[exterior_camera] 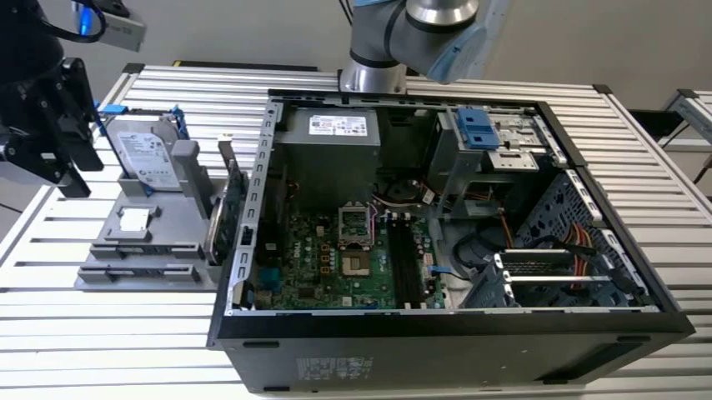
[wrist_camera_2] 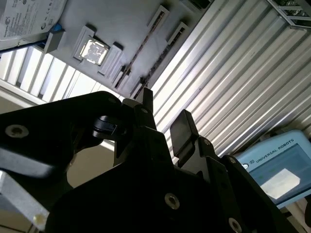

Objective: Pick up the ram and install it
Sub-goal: 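Pick up the ram and move it above insertion slot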

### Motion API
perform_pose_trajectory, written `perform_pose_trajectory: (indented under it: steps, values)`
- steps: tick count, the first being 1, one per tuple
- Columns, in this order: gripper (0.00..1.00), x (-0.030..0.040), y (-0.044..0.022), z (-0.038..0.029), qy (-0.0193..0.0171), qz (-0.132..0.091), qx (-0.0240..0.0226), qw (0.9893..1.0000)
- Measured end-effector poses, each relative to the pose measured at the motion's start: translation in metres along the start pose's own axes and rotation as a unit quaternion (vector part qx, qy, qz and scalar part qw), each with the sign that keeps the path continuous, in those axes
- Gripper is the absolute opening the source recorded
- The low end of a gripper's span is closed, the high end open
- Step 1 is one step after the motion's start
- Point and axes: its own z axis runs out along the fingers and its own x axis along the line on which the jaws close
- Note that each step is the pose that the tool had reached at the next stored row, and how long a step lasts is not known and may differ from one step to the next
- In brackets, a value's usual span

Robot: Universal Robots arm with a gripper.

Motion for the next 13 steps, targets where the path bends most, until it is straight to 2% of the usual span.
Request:
perform_pose_trajectory:
  steps: [13]
  values:
    - [1.00, 0.0000, -0.0002, 0.0081, -0.0001, 0.000, 0.0001, 1.0000]
